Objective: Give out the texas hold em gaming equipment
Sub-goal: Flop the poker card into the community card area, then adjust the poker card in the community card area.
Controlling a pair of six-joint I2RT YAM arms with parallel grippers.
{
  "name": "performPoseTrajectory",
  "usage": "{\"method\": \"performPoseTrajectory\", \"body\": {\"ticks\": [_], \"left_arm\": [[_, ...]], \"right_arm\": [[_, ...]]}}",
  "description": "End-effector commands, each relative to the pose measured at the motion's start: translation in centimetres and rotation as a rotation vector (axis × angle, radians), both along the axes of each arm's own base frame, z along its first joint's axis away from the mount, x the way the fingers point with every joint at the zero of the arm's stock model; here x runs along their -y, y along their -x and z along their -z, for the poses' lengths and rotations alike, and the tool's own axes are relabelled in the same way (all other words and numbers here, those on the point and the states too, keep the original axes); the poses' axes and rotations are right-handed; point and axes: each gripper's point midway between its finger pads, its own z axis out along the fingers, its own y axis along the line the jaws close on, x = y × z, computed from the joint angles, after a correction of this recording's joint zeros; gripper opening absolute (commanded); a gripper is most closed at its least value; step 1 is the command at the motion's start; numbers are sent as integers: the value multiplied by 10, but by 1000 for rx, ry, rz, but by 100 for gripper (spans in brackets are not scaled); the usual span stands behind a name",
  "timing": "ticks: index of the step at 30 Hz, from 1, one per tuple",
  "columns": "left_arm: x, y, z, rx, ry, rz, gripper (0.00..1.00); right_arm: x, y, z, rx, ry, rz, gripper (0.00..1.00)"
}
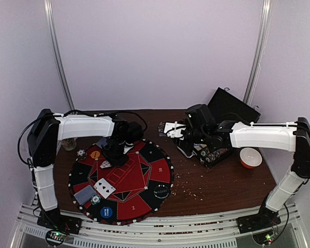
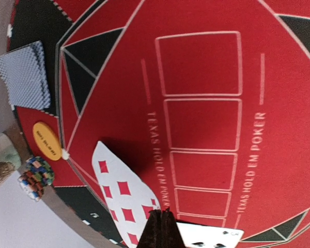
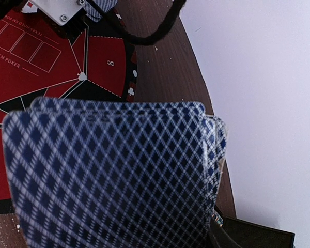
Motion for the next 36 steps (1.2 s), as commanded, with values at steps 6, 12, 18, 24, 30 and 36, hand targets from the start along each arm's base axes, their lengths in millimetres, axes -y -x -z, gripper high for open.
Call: {"method": "performPoseTrajectory", "body": {"ticks": [6,12,18,24,30,36], "left_arm": [[49,24,25,-145,263,-81,0],[55,32,30,-182,304,-105,0],[65,42,37,-245,349,-102,29],[87,25,16,-218,436,-43,53],[60,-27,-1,-90,493,-139,52],[17,-62,17,26,481,-289,54]], "right_arm": [[1,0,-13,11,-32,9,43],[1,0,-13,11,-33,9,43],[2,0,-12,9,-31,9,43],[2,1,-13,10,-32,9,43],[3,1,-12,9,-30,11,43],[5,2,-12,4,-38,22,43]]}}
